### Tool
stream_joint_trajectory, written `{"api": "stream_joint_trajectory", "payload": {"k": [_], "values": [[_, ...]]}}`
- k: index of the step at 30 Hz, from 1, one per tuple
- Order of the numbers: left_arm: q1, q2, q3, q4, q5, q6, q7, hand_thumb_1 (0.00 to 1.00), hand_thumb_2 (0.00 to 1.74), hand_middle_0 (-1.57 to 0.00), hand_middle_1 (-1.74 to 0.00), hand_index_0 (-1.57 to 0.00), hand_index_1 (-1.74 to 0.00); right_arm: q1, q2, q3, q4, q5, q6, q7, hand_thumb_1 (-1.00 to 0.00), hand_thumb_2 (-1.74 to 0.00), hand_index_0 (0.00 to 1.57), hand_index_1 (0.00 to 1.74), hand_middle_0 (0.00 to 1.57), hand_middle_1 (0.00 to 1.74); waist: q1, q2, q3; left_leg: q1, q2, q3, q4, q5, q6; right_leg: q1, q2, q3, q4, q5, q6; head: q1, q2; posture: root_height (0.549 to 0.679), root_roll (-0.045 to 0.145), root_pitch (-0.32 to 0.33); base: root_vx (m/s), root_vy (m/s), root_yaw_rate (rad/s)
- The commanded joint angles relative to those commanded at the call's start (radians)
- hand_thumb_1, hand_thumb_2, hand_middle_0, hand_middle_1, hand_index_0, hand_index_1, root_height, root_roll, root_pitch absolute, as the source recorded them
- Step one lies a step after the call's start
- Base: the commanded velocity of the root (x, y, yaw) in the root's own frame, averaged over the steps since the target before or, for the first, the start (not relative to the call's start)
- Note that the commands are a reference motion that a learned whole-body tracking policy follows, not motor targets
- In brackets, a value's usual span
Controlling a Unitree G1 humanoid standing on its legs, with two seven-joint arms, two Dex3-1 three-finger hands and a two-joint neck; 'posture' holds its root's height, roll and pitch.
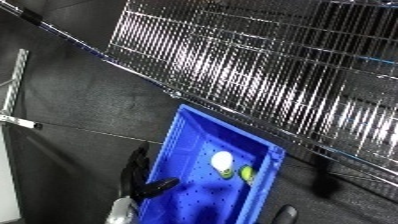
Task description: Pick up the object and place it into the box
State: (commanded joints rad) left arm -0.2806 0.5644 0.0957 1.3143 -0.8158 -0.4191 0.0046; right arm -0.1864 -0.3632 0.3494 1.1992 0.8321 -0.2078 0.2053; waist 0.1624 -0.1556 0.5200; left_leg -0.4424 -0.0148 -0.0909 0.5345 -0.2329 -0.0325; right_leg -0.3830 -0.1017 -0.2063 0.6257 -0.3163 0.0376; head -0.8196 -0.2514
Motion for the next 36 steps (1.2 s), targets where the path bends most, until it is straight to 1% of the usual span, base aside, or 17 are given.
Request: {"api": "stream_joint_trajectory", "payload": {"k": [2,7,9,11,13,15,19,22,26,28,30,32,34,36], "values": [[0.0,-0.003,-0.002,0.003,-0.016,0.028,-0.025,0.0,0.0,0.0,0.0,0.0,0.0,0.002,0.001,-0.002,-0.002,-0.001,0.001,0.002,0.0,0.0,0.0,0.0,0.0,0.0,-0.002,-0.001,0.0,0.004,0.0,0.001,-0.003,-0.002,0.0008,0.003,-0.0004,0.001,-0.007,0.004,0.0028,0.011,-0.003,0.65,0.022,0.077,0.001,-0.005,-0.013],[0.001,-0.015,-0.018,0.011,-0.078,0.119,-0.121,0.0,0.0,0.0,0.0,0.0,0.0,0.006,0.005,-0.011,-0.011,-0.004,0.001,0.009,0.0,0.0,0.0,0.0,0.0,0.0,-0.011,0.003,0.0,0.02,0.0,0.008,-0.012,-0.007,0.0023,0.017,-0.004,0.004,-0.031,0.016,0.0121,0.07,0.003,0.651,0.019,0.073,-0.008,-0.019,-0.043],[0.003,-0.023,-0.027,0.012,-0.089,0.144,-0.157,0.0,0.0,0.0,0.0,0.0,0.0,0.004,0.006,-0.017,-0.016,0.006,0.004,0.017,0.0,0.0,0.0,0.0,0.0,0.0,-0.017,0.008,0.0,0.028,0.001,0.015,-0.015,-0.01,0.0026,0.023,-0.0064,0.006,-0.042,0.021,0.0161,0.132,0.006,0.652,0.018,0.071,-0.032,-0.005,-0.136],[0.008,-0.033,-0.038,0.009,-0.09,0.16,-0.19,0.0,0.0,0.0,0.0,0.0,0.0,0.0,0.008,-0.025,-0.021,0.031,0.011,0.034,0.0,0.0,0.0,0.0,0.0,0.0,-0.024,0.014,0.0,0.034,0.002,0.022,-0.012,-0.013,0.0032,0.027,-0.008,0.009,-0.051,0.028,0.0205,0.201,0.01,0.653,0.017,0.068,-0.049,0.024,-0.198],[0.015,-0.049,-0.058,0.0,-0.077,0.167,-0.223,0.0,0.0,0.0,0.0,0.0,0.0,-0.012,0.009,-0.035,-0.024,0.052,0.021,0.05,0.0,0.0,0.0,0.0,0.0,0.0,-0.033,0.024,0.0,0.039,0.005,0.031,-0.005,-0.017,0.0031,0.028,-0.0084,0.015,-0.059,0.037,0.0243,0.288,0.018,0.653,0.018,0.065,-0.066,0.066,-0.261],[0.019,-0.071,-0.086,-0.014,-0.063,0.169,-0.251,0.0,0.0,0.0,0.0,0.0,0.0,-0.03,0.008,-0.041,-0.026,0.05,0.028,0.054,0.0,0.0,0.0,0.0,0.0,0.0,-0.04,0.035,0.0,0.041,0.007,0.042,0.002,-0.02,0.0026,0.029,-0.0085,0.023,-0.067,0.046,0.0274,0.365,0.021,0.654,0.019,0.063,-0.062,0.069,-0.255],[0.004,-0.103,-0.15,-0.046,-0.004,0.168,-0.261,0.0,0.0,0.0,0.0,0.0,0.0,-0.072,0.004,-0.044,-0.028,0.041,0.039,0.059,0.0,0.0,0.0,0.0,0.0,0.0,-0.05,0.052,0.0,0.045,0.012,0.059,0.015,-0.025,0.0015,0.03,-0.0072,0.036,-0.081,0.065,0.0344,0.475,0.021,0.655,0.019,0.058,-0.039,0.028,-0.194],[-0.019,-0.11,-0.208,-0.062,0.098,0.175,-0.229,0.0,0.0,0.0,0.0,0.0,0.0,-0.096,-0.001,-0.044,-0.031,0.042,0.05,0.059,0.0,0.0,0.0,0.0,0.0,0.0,-0.059,0.059,0.0,0.048,0.014,0.067,0.02,-0.026,0.0025,0.029,-0.0052,0.044,-0.087,0.078,0.0397,0.551,0.019,0.656,0.017,0.054,-0.024,0.002,-0.147],[-0.038,-0.12,-0.272,-0.081,0.216,0.179,-0.184,0.0,0.0,0.0,0.0,0.0,0.0,-0.113,-0.011,-0.045,-0.04,0.042,0.066,0.059,0.0,0.0,0.0,0.0,0.0,0.0,-0.073,0.075,0.0,0.057,0.017,0.076,0.018,-0.022,0.0051,0.024,-0.0054,0.056,-0.08,0.089,0.0439,0.651,0.029,0.655,0.015,0.045,-0.009,0.02,-0.153],[-0.043,-0.125,-0.293,-0.089,0.239,0.183,-0.168,0.0,0.0,0.0,0.0,0.0,0.0,-0.116,-0.016,-0.047,-0.043,0.048,0.075,0.077,0.0,0.0,0.0,0.0,0.0,0.0,-0.081,0.085,0.0,0.063,0.02,0.081,0.012,-0.016,0.0049,0.021,-0.0068,0.061,-0.075,0.092,0.0465,0.72,0.057,0.654,0.014,0.042,0.0,0.028,-0.143],[-0.04,-0.131,-0.309,-0.098,0.258,0.19,-0.157,0.0,0.0,0.0,0.0,0.0,0.0,-0.114,-0.017,-0.05,-0.045,0.045,0.078,0.091,0.0,0.0,0.0,0.0,0.0,0.0,-0.088,0.096,-0.002,0.07,0.023,0.084,0.005,-0.011,0.0036,0.017,-0.0085,0.067,-0.069,0.093,0.0491,0.783,0.142,0.653,0.014,0.038,0.029,0.012,-0.107],[-0.03,-0.135,-0.321,-0.111,0.285,0.202,-0.152,0.0,0.0,0.0,0.0,0.0,0.0,-0.108,-0.017,-0.051,-0.052,0.037,0.074,0.09,0.0,0.0,0.0,0.0,0.0,0.0,-0.095,0.106,-0.006,0.077,0.023,0.087,-0.003,-0.007,0.0029,0.014,-0.0091,0.075,-0.065,0.094,0.0509,0.838,0.196,0.653,0.016,0.036,0.035,-0.002,-0.088],[-0.021,-0.138,-0.335,-0.123,0.312,0.214,-0.153,0.0,0.0,0.0,0.0,0.0,0.0,-0.106,-0.021,-0.051,-0.058,0.033,0.067,0.084,0.0,0.0,0.0,0.0,0.0,0.0,-0.1,0.117,-0.011,0.078,0.022,0.093,-0.008,-0.002,0.0041,0.008,-0.0105,0.081,-0.061,0.095,0.051,0.868,0.226,0.653,0.019,0.039,-0.003,0.004,-0.126],[-0.016,-0.141,-0.35,-0.126,0.325,0.22,-0.154,0.0,0.0,0.0,0.0,0.0,0.0,-0.113,-0.03,-0.052,-0.058,0.029,0.064,0.084,0.0,0.0,0.0,0.0,0.0,0.0,-0.106,0.13,-0.014,0.075,0.021,0.1,-0.008,0.0,0.0059,-0.001,-0.0134,0.083,-0.055,0.095,0.05,0.887,0.231,0.652,0.021,0.041,-0.045,0.023,-0.156]]}}
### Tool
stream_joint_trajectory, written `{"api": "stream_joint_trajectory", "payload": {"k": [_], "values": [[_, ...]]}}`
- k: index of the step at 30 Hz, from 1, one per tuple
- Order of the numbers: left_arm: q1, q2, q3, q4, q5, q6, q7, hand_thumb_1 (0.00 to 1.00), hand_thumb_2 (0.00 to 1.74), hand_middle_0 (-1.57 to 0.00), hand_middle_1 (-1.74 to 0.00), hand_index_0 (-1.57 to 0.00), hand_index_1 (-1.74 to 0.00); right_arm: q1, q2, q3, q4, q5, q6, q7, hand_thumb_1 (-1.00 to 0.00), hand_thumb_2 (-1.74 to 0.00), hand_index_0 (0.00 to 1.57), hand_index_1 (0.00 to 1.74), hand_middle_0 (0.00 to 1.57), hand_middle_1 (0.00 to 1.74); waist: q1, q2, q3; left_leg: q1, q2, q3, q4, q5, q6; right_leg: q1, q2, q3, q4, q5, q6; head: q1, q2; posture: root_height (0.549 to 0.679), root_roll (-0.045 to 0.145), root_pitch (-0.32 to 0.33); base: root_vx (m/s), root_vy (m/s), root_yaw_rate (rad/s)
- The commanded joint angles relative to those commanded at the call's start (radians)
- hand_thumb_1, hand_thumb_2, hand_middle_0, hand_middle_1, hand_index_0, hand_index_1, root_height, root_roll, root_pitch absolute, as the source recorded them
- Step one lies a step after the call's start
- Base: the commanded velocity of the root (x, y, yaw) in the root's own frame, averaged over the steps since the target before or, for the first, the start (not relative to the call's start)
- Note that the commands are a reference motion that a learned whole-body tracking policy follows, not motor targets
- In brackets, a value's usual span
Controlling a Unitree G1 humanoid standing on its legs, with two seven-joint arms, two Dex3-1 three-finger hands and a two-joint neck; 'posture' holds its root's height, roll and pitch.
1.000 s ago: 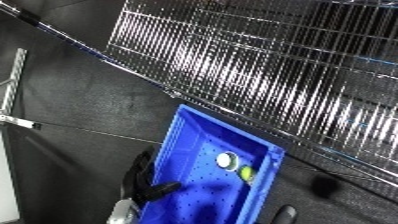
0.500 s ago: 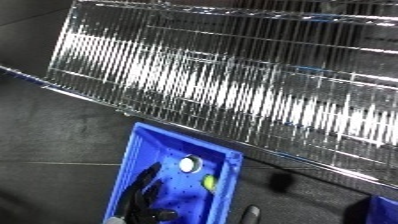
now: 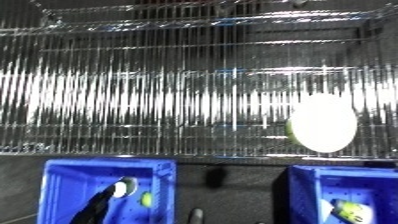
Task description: Pick up the object and place it into the box
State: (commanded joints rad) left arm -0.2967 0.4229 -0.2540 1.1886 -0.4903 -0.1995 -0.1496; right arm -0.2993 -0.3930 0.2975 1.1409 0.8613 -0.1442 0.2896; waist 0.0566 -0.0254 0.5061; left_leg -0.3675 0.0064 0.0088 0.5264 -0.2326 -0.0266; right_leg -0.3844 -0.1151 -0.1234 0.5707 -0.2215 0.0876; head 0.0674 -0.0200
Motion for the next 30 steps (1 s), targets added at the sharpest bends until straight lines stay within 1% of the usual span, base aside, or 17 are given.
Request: {"api": "stream_joint_trajectory", "payload": {"k": [4,7,9,12,16,19,21,23,26,30], "values": [[0.013,-0.016,-0.016,-0.008,-0.003,0.0,0.002,0.0,0.0,0.0,0.0,0.0,0.0,-0.013,-0.016,-0.009,-0.002,-0.032,-0.006,0.006,0.0,0.0,0.0,0.0,0.0,0.0,-0.013,0.024,-0.002,-0.002,-0.005,0.004,0.013,-0.006,0.0033,-0.01,-0.0054,0.006,0.017,-0.003,-0.0024,0.026,-0.015,0.651,0.026,0.037,-0.022,0.038,-0.118],[0.019,-0.026,-0.026,-0.025,-0.01,0.008,0.013,0.0,0.0,0.0,0.0,0.0,0.0,-0.021,-0.024,-0.007,-0.02,-0.06,-0.011,0.003,0.0,0.0,0.0,0.0,0.0,0.0,-0.021,0.035,0.0,0.001,-0.009,0.004,0.019,-0.01,0.0027,-0.013,-0.0079,0.009,0.024,-0.004,-0.0041,0.043,-0.026,0.651,0.03,0.034,-0.006,0.021,-0.067],[0.019,-0.028,-0.033,-0.037,-0.013,0.016,0.019,0.0,0.0,0.0,0.0,0.0,0.0,-0.026,-0.03,-0.001,-0.039,-0.074,-0.011,0.015,0.0,0.0,0.0,0.0,0.0,0.0,-0.026,0.04,0.002,0.001,-0.012,0.004,0.019,-0.01,0.0017,-0.015,-0.0081,0.01,0.025,-0.004,-0.0042,0.053,-0.02,0.651,0.031,0.035,-0.016,0.001,-0.057],[0.019,-0.025,-0.038,-0.057,-0.011,0.03,0.018,0.0,0.0,0.0,0.0,0.0,0.0,-0.031,-0.04,0.016,-0.091,-0.072,0.006,0.067,0.0,0.0,0.0,0.0,0.0,0.0,-0.031,0.043,0.005,-0.002,-0.013,0.006,0.017,-0.007,-0.0001,-0.023,-0.0077,0.011,0.025,-0.002,-0.0036,0.067,-0.018,0.651,0.033,0.04,-0.039,-0.016,-0.048],[0.034,-0.018,-0.053,-0.089,-0.003,0.042,0.028,0.0,0.0,0.0,0.0,0.0,0.0,-0.026,-0.068,0.059,-0.232,-0.066,0.053,0.152,0.0,0.0,0.0,0.0,0.0,0.0,-0.039,0.041,0.012,-0.015,-0.009,0.009,0.022,-0.005,-0.0051,-0.037,-0.0058,0.011,0.031,-0.003,-0.0056,0.062,-0.033,0.65,0.035,0.048,-0.054,-0.021,-0.058],[0.061,-0.012,-0.055,-0.113,-0.007,0.046,0.038,0.0,0.0,0.0,0.0,0.0,0.0,0.003,-0.097,0.096,-0.395,-0.085,0.075,0.167,0.0,0.0,0.0,0.0,0.0,0.0,-0.048,0.036,0.014,-0.019,-0.006,0.012,0.021,-0.001,-0.0081,-0.043,-0.0026,0.013,0.033,-0.005,-0.0066,0.035,-0.04,0.65,0.036,0.052,-0.027,-0.01,-0.079],[0.076,-0.003,-0.051,-0.125,-0.012,0.048,0.038,0.0,0.0,0.0,0.0,0.0,0.0,0.029,-0.12,0.114,-0.523,-0.096,0.077,0.154,0.0,0.0,0.0,0.0,0.0,0.0,-0.055,0.031,0.014,-0.021,-0.002,0.016,0.018,0.001,-0.0102,-0.047,-0.0006,0.016,0.031,-0.005,-0.0062,0.013,-0.043,0.65,0.036,0.056,-0.024,-0.003,-0.082],[0.088,0.006,-0.044,-0.13,-0.022,0.044,0.036,0.0,0.0,0.0,0.0,0.0,0.0,0.053,-0.147,0.125,-0.658,-0.102,0.061,0.127,0.0,0.0,0.0,0.0,0.0,0.0,-0.065,0.025,0.014,-0.024,0.003,0.021,0.016,0.005,-0.0123,-0.052,0.0023,0.019,0.03,-0.005,-0.0054,-0.02,-0.052,0.65,0.036,0.061,-0.033,0.005,-0.097],[0.098,0.015,-0.037,-0.123,-0.039,0.032,0.034,0.0,0.0,0.0,0.0,0.0,0.0,0.077,-0.188,0.125,-0.837,-0.107,0.009,0.078,0.0,0.0,0.0,0.0,0.0,0.0,-0.08,0.017,0.014,-0.028,0.01,0.028,0.014,0.007,-0.0143,-0.06,0.0073,0.023,0.031,-0.006,-0.0037,-0.052,-0.07,0.649,0.035,0.068,-0.031,0.011,-0.1],[0.102,0.013,-0.027,-0.099,-0.049,0.011,0.028,0.0,0.0,0.0,0.0,0.0,0.0,0.096,-0.225,0.093,-1.016,-0.118,-0.066,0.027,0.0,0.0,0.0,0.0,0.0,0.0,-0.095,0.009,0.014,-0.025,0.019,0.036,0.008,0.008,-0.015,-0.062,0.0115,0.028,0.03,-0.008,0.0016,-0.091,-0.077,0.649,0.033,0.073,-0.013,0.008,-0.068]]}}
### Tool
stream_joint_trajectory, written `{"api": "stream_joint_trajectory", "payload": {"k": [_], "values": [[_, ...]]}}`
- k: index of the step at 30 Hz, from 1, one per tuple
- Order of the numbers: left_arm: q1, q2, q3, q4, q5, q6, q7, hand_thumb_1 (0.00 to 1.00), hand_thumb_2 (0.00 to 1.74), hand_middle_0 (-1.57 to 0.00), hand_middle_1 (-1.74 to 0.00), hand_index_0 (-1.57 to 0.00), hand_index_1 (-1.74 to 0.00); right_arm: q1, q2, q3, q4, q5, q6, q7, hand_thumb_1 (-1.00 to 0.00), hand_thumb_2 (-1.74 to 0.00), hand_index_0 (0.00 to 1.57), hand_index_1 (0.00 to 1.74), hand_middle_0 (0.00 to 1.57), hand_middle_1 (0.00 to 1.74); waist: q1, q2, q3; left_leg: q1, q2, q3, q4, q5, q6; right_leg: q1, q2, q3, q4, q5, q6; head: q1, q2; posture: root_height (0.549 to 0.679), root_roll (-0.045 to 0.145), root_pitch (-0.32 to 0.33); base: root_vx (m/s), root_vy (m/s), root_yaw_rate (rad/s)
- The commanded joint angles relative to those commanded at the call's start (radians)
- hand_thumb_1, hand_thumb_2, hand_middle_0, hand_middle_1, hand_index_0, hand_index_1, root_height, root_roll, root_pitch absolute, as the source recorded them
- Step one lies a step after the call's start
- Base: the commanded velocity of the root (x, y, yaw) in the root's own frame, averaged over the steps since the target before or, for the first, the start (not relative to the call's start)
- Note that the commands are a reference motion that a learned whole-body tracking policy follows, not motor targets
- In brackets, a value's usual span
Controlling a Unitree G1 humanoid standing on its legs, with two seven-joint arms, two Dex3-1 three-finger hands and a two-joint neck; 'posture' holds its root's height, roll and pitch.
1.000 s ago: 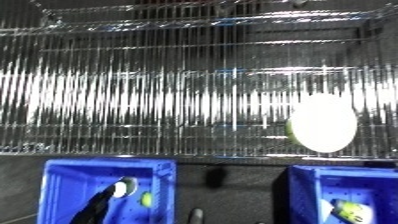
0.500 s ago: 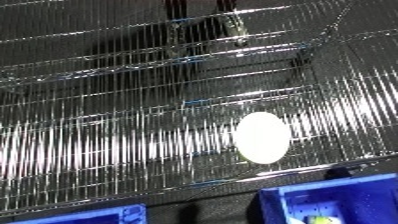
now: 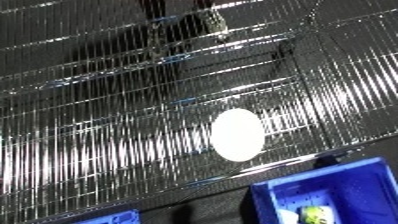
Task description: Pick up the object and place it into the box
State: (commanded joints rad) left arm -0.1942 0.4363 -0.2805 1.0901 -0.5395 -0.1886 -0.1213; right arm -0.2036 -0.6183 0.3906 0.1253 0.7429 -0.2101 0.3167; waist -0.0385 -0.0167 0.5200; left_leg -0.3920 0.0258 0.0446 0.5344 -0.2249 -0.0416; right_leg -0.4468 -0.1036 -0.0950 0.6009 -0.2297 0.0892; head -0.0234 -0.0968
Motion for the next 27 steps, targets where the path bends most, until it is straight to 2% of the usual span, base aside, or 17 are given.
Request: {"api": "stream_joint_trajectory", "payload": {"k": [6,16,27], "values": [[-0.003,-0.005,0.024,0.051,-0.002,-0.035,-0.021,0.0,0.0,0.0,0.0,0.0,0.0,0.007,-0.025,-0.067,-0.2,-0.027,-0.09,-0.063,0.0,0.0,0.0,0.0,0.0,0.0,-0.017,-0.008,0.0,0.002,0.011,0.013,-0.005,-0.002,-0.0018,-0.001,0.0026,0.005,-0.005,-0.002,0.0073,-0.033,0.002,0.65,0.031,0.08,-0.015,0.006,-0.038],[-0.02,-0.017,0.042,0.094,0.006,-0.051,-0.035,0.0,0.0,0.0,0.0,0.0,0.0,-0.039,-0.03,-0.184,-0.386,-0.104,-0.198,-0.178,0.0,0.0,0.0,0.0,0.0,0.0,-0.025,-0.01,0.0,0.005,0.021,0.026,0.002,-0.011,-0.0039,0.007,-0.0018,0.001,-0.007,-0.006,0.0065,-0.043,-0.018,0.65,0.033,0.079,0.001,0.004,0.014],[-0.034,-0.02,0.039,0.108,0.019,-0.038,-0.04,0.0,0.0,0.0,0.0,0.0,0.0,-0.127,-0.048,-0.231,-0.425,-0.186,-0.187,-0.326,0.0,0.0,0.0,0.0,0.0,0.0,-0.01,-0.007,0.0,0.008,0.022,0.024,0.014,-0.017,-0.0054,0.014,-0.0086,-0.01,0.008,-0.016,-0.0033,-0.025,-0.056,0.65,0.035,0.069,0.023,-0.003,0.051]]}}
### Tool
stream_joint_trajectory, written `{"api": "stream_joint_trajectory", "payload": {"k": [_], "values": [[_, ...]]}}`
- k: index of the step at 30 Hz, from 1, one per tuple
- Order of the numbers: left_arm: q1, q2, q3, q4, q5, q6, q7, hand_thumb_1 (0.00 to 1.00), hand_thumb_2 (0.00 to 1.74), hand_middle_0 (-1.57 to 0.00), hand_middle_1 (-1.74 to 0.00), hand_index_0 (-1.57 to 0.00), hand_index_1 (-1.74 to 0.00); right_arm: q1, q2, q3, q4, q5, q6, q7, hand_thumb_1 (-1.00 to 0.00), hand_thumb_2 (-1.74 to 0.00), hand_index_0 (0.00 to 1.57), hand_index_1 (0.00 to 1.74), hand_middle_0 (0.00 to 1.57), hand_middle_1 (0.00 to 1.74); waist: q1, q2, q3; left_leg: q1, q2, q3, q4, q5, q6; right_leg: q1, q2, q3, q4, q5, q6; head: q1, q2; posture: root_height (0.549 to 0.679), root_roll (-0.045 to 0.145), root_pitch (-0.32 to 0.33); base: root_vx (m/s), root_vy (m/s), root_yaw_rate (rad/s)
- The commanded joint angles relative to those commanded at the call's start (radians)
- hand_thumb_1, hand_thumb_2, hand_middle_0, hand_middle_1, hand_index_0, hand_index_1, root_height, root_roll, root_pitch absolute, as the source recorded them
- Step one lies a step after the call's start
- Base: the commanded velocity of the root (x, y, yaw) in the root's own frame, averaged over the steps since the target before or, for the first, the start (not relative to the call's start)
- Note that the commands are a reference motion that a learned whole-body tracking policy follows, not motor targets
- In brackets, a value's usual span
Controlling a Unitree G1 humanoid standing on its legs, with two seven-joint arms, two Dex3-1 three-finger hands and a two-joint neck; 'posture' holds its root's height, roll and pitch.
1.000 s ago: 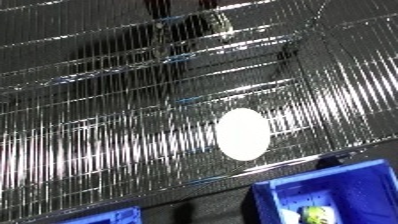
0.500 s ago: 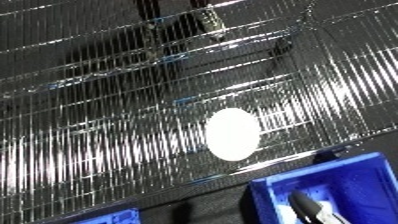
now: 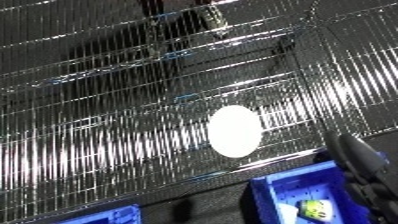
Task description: Pick up the object and place it into the box
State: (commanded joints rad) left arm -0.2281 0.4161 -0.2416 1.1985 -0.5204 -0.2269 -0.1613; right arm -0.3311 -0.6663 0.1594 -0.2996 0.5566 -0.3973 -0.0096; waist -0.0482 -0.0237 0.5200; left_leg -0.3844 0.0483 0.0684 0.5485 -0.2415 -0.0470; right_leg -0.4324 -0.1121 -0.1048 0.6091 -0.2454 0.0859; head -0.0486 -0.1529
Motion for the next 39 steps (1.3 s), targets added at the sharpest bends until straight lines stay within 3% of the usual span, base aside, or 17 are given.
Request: {"api": "stream_joint_trajectory", "payload": {"k": [5,11,16,28,39], "values": [[-0.008,0.003,-0.015,-0.004,0.007,0.016,0.004,0.0,0.0,0.0,0.0,0.0,0.0,-0.061,-0.013,0.021,0.061,-0.021,0.028,-0.058,0.0,0.0,0.0,0.0,0.0,0.0,0.016,0.003,0.0,-0.008,-0.003,-0.007,0.011,-0.002,0.0005,-0.003,-0.0041,-0.007,0.007,-0.001,-0.0039,0.035,-0.023,0.649,0.036,0.068,0.02,-0.014,0.052],[-0.016,0.002,-0.043,-0.033,0.018,0.041,0.021,0.0,0.0,0.0,0.0,0.0,0.0,-0.161,-0.029,0.075,0.179,-0.06,0.085,-0.148,0.0,0.0,0.0,0.0,0.0,0.0,0.049,0.013,0.0,-0.029,-0.012,-0.023,0.03,-0.004,0.0058,-0.018,-0.0127,-0.018,0.032,-0.007,-0.0114,0.102,-0.119,0.647,0.037,0.069,0.01,-0.018,0.075],[-0.016,-0.003,-0.06,-0.054,0.035,0.062,0.03,0.0,0.0,0.0,0.0,0.0,0.0,-0.222,-0.024,0.115,0.296,-0.087,0.119,-0.189,0.0,0.0,0.0,0.0,0.0,0.0,0.069,0.024,0.0,-0.037,-0.023,-0.039,0.036,-0.005,0.0096,-0.025,-0.0209,-0.026,0.049,-0.014,-0.0179,0.129,-0.13,0.646,0.039,0.067,0.02,-0.012,0.089],[-0.031,-0.005,-0.107,-0.076,0.044,0.079,0.025,0.0,0.0,0.0,0.0,0.0,0.0,-0.4,-0.027,0.198,0.549,-0.068,0.154,-0.221,0.0,0.0,0.0,0.0,0.0,0.0,0.103,0.049,0.0,-0.07,-0.041,-0.056,0.057,-0.008,0.0177,-0.055,-0.0319,-0.035,0.08,-0.022,-0.0331,0.22,-0.137,0.643,0.048,0.073,0.01,-0.004,0.06],[-0.034,-0.004,-0.141,-0.106,0.037,0.099,0.022,0.0,0.0,0.0,0.0,0.0,0.0,-0.533,-0.025,0.254,0.756,-0.011,0.178,-0.173,0.0,0.0,0.0,0.0,0.0,0.0,0.123,0.073,0.0,-0.115,-0.052,-0.06,0.079,-0.009,0.0223,-0.104,-0.0383,-0.038,0.113,-0.025,-0.0435,0.288,-0.065,0.639,0.054,0.092,0.007,0.006,0.036]]}}
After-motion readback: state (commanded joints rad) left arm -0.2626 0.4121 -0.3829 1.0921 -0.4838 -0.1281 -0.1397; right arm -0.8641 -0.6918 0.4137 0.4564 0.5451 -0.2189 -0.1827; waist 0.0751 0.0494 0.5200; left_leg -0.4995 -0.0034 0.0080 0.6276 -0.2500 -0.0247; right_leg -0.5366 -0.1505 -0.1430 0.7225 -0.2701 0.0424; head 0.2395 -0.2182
